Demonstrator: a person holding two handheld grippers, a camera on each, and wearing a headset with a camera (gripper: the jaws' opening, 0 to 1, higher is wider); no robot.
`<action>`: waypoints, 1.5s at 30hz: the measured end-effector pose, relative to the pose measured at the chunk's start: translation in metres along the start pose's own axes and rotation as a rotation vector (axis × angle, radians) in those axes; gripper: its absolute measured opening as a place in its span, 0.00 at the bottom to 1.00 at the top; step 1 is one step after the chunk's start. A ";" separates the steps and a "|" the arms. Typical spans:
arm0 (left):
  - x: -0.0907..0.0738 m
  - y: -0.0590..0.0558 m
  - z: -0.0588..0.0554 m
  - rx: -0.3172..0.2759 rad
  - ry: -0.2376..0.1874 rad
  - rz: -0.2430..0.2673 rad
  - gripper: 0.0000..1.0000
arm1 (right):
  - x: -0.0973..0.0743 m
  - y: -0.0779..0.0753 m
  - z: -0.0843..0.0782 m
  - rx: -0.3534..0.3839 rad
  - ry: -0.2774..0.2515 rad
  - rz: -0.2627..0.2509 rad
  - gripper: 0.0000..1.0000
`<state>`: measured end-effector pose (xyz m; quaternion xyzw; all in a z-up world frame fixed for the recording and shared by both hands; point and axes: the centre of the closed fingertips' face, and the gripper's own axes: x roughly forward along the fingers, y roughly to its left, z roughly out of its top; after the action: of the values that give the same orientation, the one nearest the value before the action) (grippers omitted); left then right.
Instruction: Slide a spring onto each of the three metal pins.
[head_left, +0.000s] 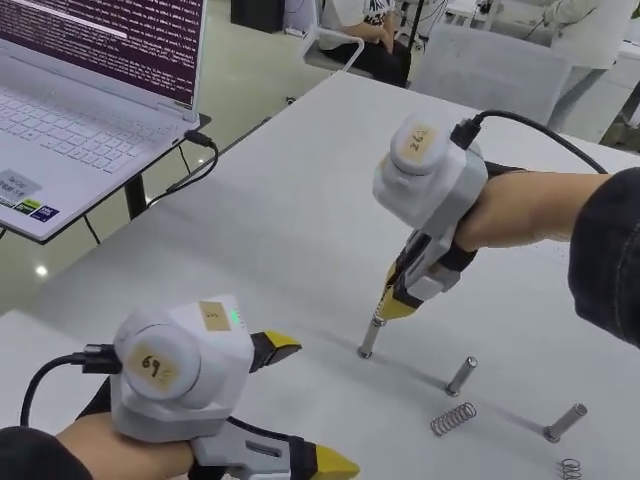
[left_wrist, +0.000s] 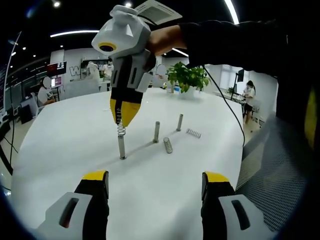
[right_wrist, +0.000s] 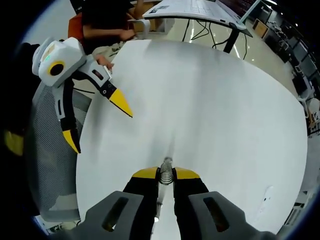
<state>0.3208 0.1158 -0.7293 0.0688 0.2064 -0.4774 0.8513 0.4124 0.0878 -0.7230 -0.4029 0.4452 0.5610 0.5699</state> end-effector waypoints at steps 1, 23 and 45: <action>0.000 0.000 0.000 0.000 0.002 -0.001 0.72 | 0.000 0.000 0.000 0.001 -0.001 0.001 0.08; -0.001 0.000 0.001 -0.002 0.005 -0.006 0.71 | 0.016 0.008 -0.001 0.011 0.018 0.008 0.08; -0.001 0.001 -0.002 -0.004 0.009 -0.010 0.71 | 0.050 -0.003 -0.011 0.022 0.048 -0.021 0.08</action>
<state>0.3207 0.1175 -0.7309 0.0683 0.2114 -0.4809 0.8482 0.4132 0.0913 -0.7739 -0.4146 0.4607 0.5401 0.5693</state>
